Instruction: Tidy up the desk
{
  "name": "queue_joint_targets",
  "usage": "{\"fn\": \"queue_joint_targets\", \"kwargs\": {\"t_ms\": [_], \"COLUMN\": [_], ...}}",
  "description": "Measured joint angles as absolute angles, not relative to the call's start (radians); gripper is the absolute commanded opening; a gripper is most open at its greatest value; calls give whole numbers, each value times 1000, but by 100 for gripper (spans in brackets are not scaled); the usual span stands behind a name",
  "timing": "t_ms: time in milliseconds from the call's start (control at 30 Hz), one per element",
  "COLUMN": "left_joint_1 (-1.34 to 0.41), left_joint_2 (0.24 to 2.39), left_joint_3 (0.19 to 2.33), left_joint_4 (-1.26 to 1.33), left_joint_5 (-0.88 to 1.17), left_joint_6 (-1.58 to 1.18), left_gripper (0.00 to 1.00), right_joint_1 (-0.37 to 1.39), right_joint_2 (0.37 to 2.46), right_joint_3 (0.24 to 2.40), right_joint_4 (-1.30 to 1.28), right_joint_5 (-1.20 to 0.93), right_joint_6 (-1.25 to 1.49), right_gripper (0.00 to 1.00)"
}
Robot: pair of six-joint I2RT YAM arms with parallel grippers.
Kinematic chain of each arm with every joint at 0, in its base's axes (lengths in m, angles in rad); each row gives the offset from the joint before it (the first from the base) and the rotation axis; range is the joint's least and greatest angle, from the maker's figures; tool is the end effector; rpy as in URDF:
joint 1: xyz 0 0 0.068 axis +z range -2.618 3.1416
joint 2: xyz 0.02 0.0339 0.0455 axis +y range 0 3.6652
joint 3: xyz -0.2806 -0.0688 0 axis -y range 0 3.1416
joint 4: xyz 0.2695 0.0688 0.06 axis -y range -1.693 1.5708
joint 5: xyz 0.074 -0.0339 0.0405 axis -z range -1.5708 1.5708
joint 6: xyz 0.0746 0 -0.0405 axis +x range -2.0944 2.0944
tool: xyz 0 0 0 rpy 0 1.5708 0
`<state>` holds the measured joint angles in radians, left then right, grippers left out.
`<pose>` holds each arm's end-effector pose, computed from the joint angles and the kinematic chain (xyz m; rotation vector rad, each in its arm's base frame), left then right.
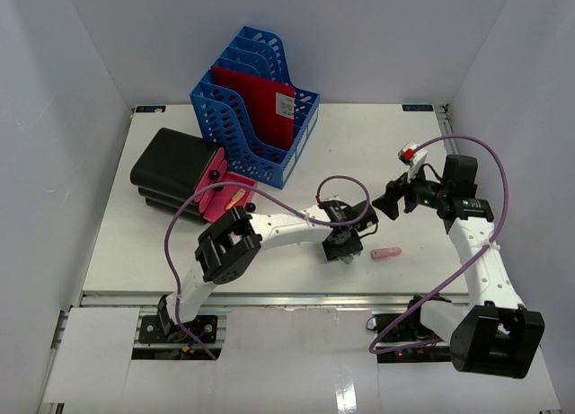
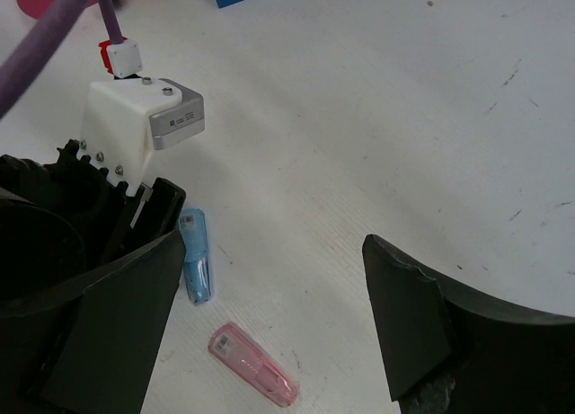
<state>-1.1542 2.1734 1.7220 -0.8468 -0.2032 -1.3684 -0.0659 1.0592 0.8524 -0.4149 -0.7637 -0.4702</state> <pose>0.2110 -0.4395 0.1395 -0.3446 2.8320 -0.2841 0.2655 0.0342 0.2871 -0.8054 1.8756 0.5021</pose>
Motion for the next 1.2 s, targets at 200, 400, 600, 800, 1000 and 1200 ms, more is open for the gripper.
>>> {"fn": "queue_joint_targets", "kwargs": {"t_ms": [200,400,600,800,1000,1200], "left_joint_1": [-1154,-1154,-1147,-1136,-1127,-1120], "left_joint_2": [2198,2199,2187,2132,2081,2042], "left_joint_3": [1747,1747,1718,1623,1547,1498], "left_joint_4": [-869,-886,-890,-868,-856,-870], "left_joint_5": [-206,-218,-232,-248,-274,-333], "left_joint_6": [-1383,-1405,-1418,-1427,-1428,-1394], "left_gripper": [61,56,50,43,24,6], "right_joint_1": [-68,-74,-78,-79,-80,-80], "right_joint_2": [1059,1058,1048,1037,1037,1036], "right_joint_3": [852,852,852,852,852,839], "right_joint_4": [-415,-415,-415,-415,-415,-410], "right_joint_5": [-767,-769,-770,-771,-774,-774], "right_joint_6": [-470,-470,-470,-471,-471,-471], "right_gripper": [87,87,87,87,87,87]}}
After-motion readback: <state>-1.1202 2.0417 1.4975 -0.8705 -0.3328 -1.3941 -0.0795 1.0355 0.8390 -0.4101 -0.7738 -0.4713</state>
